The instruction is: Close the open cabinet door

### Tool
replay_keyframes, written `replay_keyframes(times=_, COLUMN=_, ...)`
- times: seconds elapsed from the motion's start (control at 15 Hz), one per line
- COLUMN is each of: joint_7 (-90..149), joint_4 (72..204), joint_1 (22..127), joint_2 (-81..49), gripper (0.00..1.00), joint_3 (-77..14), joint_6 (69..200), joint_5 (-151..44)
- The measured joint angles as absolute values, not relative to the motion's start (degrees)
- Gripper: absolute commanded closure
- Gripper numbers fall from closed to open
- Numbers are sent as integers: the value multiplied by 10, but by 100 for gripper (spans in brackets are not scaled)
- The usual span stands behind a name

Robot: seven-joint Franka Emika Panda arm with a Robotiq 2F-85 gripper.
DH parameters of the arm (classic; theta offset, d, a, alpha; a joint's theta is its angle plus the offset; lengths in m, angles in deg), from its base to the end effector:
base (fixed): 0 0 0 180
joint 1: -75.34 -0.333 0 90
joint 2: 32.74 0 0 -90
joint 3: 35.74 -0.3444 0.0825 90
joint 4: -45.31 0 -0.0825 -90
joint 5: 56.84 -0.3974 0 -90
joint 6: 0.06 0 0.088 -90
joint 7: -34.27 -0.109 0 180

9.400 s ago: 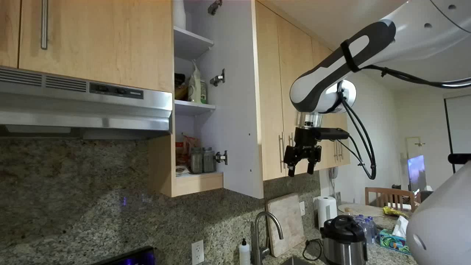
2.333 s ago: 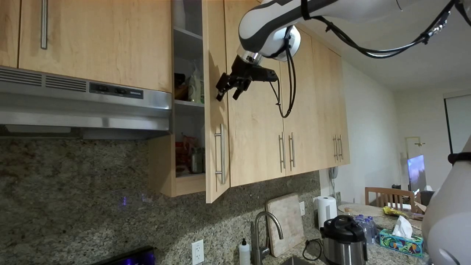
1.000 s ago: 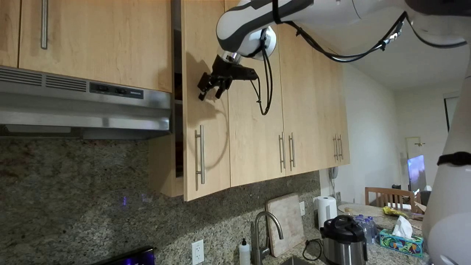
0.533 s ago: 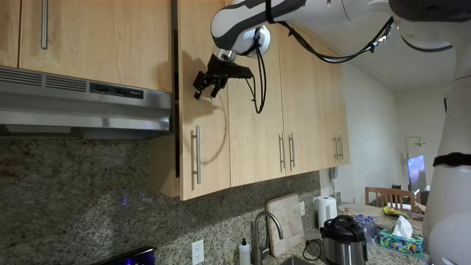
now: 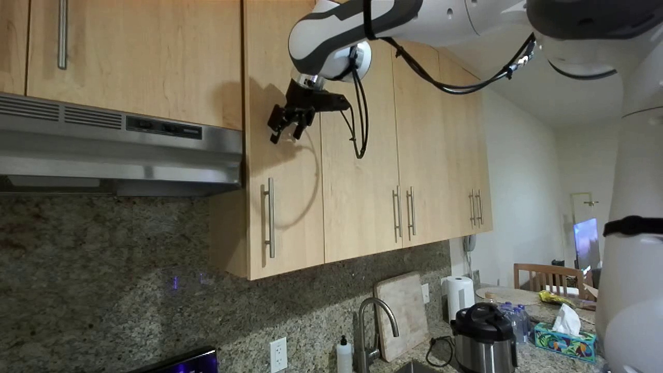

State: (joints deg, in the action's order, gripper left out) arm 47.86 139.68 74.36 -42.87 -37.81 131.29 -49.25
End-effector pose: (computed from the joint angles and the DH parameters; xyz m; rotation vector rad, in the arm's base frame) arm 0.5468 0.0287 0.7990 2.6621 0.4527 1.1538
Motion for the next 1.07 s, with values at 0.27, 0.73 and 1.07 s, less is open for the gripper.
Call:
replay_keyframes(times=0.27, joint_7=461, joint_4=1382, joint_1=744, joint_2=-414, gripper=0, joint_3=-382, joint_6=1306, joint_5=-470)
replay_keyframes(times=0.73, joint_7=448, joint_4=1379, joint_1=744, joint_2=-405, gripper=0, joint_3=-380, joint_6=1306, joint_5=-467)
replay_keyframes(times=1.07, joint_7=405, joint_4=1381, joint_1=746, joint_2=-405, gripper=0, joint_3=-375, joint_6=1300, joint_5=-451)
